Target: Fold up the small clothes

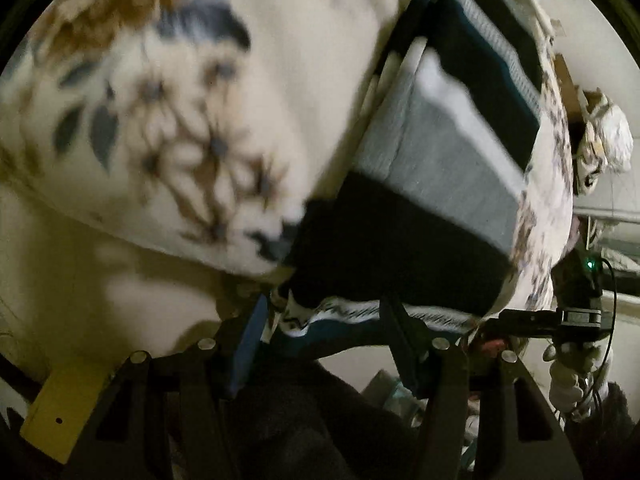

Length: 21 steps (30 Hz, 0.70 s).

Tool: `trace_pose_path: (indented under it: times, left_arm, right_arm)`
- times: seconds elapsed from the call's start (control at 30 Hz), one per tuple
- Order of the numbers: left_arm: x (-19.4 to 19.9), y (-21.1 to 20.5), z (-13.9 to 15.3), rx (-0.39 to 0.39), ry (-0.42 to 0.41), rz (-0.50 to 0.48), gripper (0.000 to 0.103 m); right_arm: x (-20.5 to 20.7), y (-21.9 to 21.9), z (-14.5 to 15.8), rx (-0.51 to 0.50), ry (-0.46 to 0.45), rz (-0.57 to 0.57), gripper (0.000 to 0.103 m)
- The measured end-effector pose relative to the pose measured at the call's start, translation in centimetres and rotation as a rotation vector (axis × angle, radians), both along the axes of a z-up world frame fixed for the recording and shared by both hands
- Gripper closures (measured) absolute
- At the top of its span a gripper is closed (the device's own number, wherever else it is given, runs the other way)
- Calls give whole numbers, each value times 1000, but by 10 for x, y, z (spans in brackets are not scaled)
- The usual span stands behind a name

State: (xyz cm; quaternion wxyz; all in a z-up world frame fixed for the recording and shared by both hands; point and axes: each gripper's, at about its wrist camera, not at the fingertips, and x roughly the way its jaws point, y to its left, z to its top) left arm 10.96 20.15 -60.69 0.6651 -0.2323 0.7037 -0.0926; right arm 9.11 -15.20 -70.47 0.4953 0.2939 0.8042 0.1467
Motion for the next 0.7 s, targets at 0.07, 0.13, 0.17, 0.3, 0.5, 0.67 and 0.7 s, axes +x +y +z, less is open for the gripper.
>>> trace_pose_path:
  times: [0.07, 0.13, 0.17, 0.3, 0.5, 0.67, 0.7]
  left_arm:
    - [-3, -2, -13, -37, -3, -17, 47]
    - [-9, 0, -25, -49, -3, -28, 47]
    - [-8, -2, -31, -70, -4, -28, 47]
    - [-4, -7, -36, -124, -24, -28, 47]
    - [-14, -9, -24, -163, -79, 22, 89]
    - [-27, -22, 8, -67, -103, 30, 92]
    - [-30, -17, 14, -61, -105, 44, 92]
  right_arm:
    - [-12, 9, -17, 29, 9, 11, 41]
    - [-16, 21, -29, 71, 3, 17, 38]
    - [-15, 28, -34, 83, -10, 21, 37]
    - [-7, 46, -48, 120, -41, 32, 35]
    - [-9, 64, -44, 120, -68, 62, 64]
    - [-23, 67, -26, 127, -81, 10, 88]
    - [-27, 70, -18, 132, -91, 2, 89]
